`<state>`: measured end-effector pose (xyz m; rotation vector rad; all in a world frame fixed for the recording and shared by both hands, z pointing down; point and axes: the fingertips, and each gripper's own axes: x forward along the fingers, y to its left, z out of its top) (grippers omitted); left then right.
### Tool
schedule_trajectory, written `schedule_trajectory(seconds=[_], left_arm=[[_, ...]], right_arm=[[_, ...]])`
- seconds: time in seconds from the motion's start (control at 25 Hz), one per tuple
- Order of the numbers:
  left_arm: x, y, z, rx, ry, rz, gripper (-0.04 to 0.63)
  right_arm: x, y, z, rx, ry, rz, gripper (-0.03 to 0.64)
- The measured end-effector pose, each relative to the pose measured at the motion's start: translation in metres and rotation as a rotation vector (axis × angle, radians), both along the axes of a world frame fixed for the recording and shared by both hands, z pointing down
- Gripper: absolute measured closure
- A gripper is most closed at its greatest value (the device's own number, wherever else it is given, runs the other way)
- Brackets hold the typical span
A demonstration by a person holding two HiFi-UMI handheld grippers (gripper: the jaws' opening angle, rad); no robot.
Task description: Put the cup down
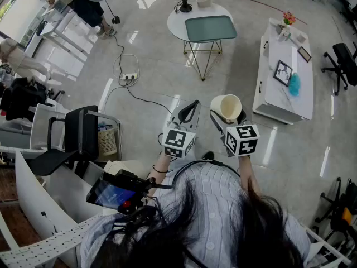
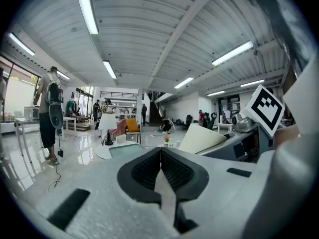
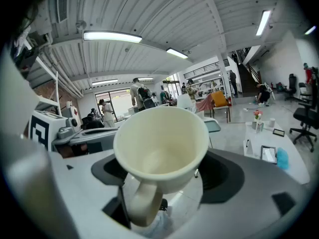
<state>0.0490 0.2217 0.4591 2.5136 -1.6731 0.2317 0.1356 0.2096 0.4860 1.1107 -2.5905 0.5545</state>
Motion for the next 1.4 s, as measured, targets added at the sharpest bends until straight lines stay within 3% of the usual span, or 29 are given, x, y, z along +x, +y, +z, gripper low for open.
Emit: schedule_trajectory(seconds=[0.4,0.64,0.76,1.24,1.4], left_arm=[[-0.005,0.0,-0.004,0.0,-0.003,-0.02,0.577],[0.001,-0.011,-0.002,-0.006,0.065,-0.003,0.577],[-0.001,-0.022,-0.001,0.002,0.055,0.008,0.577],[-0.022,-0.105,0.009,-0.02,0.01,0.053,0.577],[-0.04,-0.143,0.003,-0.022,0.026,0.072,0.577]], right_arm=[[0.009,0.008,0.001,-0.001,-0.005,0.026,0.221],[0.012,0.001,0.005,-0.014,0.004,0.033,0.221],[0.009,-0.007,0.009,-0.023,0.01,0.034,0.221],[-0.013,-0.082,0.017,-0.068,0.017,0.061,0.221],[-0.03,-0.116,0.014,-0.081,0.017,0.087,0.222]])
